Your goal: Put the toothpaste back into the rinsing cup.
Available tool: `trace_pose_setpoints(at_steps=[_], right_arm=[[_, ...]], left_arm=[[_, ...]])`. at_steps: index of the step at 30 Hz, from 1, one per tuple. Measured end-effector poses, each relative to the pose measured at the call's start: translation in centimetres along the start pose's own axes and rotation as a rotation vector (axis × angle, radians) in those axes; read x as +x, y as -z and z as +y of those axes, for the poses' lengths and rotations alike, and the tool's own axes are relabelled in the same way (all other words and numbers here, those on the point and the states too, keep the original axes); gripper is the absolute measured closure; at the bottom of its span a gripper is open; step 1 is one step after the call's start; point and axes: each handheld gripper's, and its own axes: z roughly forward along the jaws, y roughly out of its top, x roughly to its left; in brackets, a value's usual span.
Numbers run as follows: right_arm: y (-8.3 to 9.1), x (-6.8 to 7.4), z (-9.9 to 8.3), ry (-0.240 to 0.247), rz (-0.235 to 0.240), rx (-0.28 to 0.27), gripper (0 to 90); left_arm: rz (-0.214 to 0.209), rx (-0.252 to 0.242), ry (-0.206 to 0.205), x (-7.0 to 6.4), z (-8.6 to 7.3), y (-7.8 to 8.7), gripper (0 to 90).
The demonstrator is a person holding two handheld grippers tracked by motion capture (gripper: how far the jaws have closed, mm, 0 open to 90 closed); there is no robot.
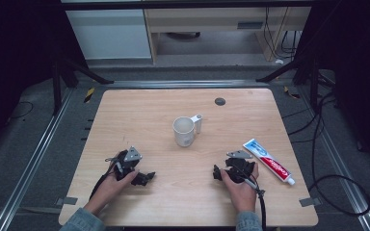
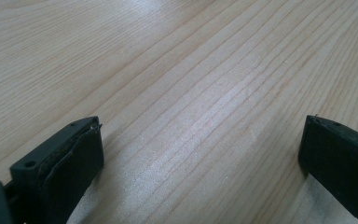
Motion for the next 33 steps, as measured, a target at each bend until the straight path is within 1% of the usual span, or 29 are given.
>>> trace_pose_setpoints(at_steps=[3,5,6,7,8,10,11,12,13,14,16,18,20,21,22,23,24,25,27,29,30,31,32,33], right_arm=[[0.0,0.0,0.0,0.002,0.001,0.000,1.3],[0.1,-0.2,0.0,0.014,0.004,-0.004,3.1],[0.2,-0.3,-0.1,0.022,0.015,-0.008,9.5],[0.2,-0.3,-0.1,0.022,0.015,-0.008,9.5],[0.8,-0.5,0.1,0.047,0.030,-0.005,14.7],[1.5,-0.8,0.4,0.087,0.013,0.013,13.5],[2.0,-0.9,0.6,0.102,0.014,0.021,12.7],[2.5,-1.0,0.8,0.115,0.015,0.037,12.1],[2.5,-1.0,0.8,0.115,0.015,0.037,12.1],[3.0,-1.3,1.0,0.133,0.008,0.054,11.8],[4.5,-2.1,1.8,0.169,-0.004,0.099,12.4],[4.7,-2.3,2.0,0.173,-0.007,0.108,12.8],[5.5,-3.0,2.6,0.207,-0.026,0.138,13.9],[5.8,-3.5,2.9,0.215,-0.034,0.153,15.0],[6.3,-4.3,3.4,0.219,-0.035,0.161,15.8],[6.3,-4.3,3.4,0.219,-0.035,0.161,17.4],[6.9,-5.3,4.2,0.210,-0.020,0.178,20.4],[6.9,-5.3,4.2,0.210,-0.020,0.178,20.4],[7.2,-6.0,4.7,0.221,-0.029,0.192,21.7],[7.3,-6.6,5.2,0.233,-0.029,0.216,25.0],[7.2,-7.4,5.8,0.247,-0.040,0.243,27.4],[7.2,-7.4,5.8,0.247,-0.040,0.243,27.4],[7.1,-8.0,6.2,0.244,-0.026,0.259,29.5],[7.1,-8.0,6.2,0.244,-0.026,0.259,29.5]], left_arm=[[0.000,0.000,0.000,0.0,0.0,0.0,0.0],[-0.001,-0.001,0.000,0.0,0.0,0.0,0.0],[0.000,0.000,0.000,0.0,0.0,0.0,0.0],[-0.002,-0.001,0.000,0.0,0.0,0.0,0.0],[-0.003,-0.001,-0.002,0.0,0.0,0.0,0.0],[-0.007,0.000,-0.006,0.1,0.1,-0.1,0.0],[-0.008,0.000,-0.007,0.1,0.1,-0.1,0.0],[-0.008,-0.001,-0.006,0.2,0.2,-0.2,0.0],[-0.008,-0.001,-0.006,0.2,0.2,-0.2,0.0],[-0.009,-0.001,-0.007,0.2,0.3,-0.3,0.0],[-0.009,-0.001,-0.007,0.2,0.3,-0.3,0.0],[-0.010,-0.001,-0.007,0.2,0.3,-0.3,0.0],[-0.010,-0.001,-0.006,0.2,0.4,-0.4,0.0],[-0.010,-0.001,-0.007,0.2,0.4,-0.4,0.0],[-0.010,-0.001,-0.007,0.2,0.4,-0.4,0.0],[-0.010,-0.001,-0.007,0.2,0.4,-0.4,0.0],[-0.010,-0.001,-0.007,0.2,0.4,-0.4,0.0],[-0.010,-0.001,-0.007,0.2,0.4,-0.4,0.0],[-0.011,-0.001,-0.008,0.2,0.4,-0.4,0.0],[-0.013,-0.001,-0.009,0.2,0.4,-0.4,0.0],[-0.013,-0.001,-0.010,0.3,0.4,-0.4,0.0],[-0.013,-0.001,-0.010,0.3,0.4,-0.4,0.0],[-0.014,-0.001,-0.010,0.3,0.4,-0.4,0.0],[-0.013,-0.001,-0.010,0.2,0.4,-0.4,0.0]])
